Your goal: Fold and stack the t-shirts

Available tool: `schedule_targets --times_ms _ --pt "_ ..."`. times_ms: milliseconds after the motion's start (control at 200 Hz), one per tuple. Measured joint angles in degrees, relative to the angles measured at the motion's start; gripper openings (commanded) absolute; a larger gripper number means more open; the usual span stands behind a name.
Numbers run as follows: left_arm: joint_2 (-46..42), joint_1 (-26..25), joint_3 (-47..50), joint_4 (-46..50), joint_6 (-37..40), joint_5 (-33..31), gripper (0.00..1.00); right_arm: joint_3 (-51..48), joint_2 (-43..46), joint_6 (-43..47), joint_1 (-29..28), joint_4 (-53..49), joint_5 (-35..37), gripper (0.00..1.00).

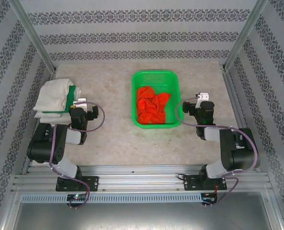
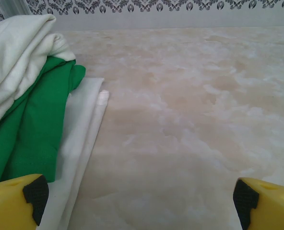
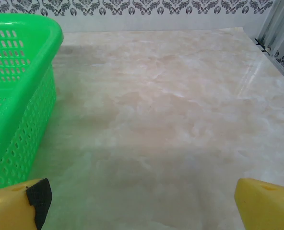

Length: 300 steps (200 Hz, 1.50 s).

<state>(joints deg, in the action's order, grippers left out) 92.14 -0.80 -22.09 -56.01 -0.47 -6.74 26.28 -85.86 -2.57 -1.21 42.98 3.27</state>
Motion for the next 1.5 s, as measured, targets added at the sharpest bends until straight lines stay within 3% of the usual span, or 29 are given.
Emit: schedule_targets --times_ms 1009,1249,1499 --pt "-0.96 -0.13 1.01 -0.02 0.0 -1.49 1.0 -0.24 0.52 -0.02 -0.07 -0.48 0.44 0.98" --pt "-15.56 -5.22 2.43 6.99 3.17 -2.14 1.0 0.57 13.03 -0.02 -0.87 -10.78 3.41 0.98" --pt "-29.75 -14.38 -2.27 23.63 9.14 0.68 1.0 11.74 22.21 -0.9 -8.87 -28.68 8.46 0.98"
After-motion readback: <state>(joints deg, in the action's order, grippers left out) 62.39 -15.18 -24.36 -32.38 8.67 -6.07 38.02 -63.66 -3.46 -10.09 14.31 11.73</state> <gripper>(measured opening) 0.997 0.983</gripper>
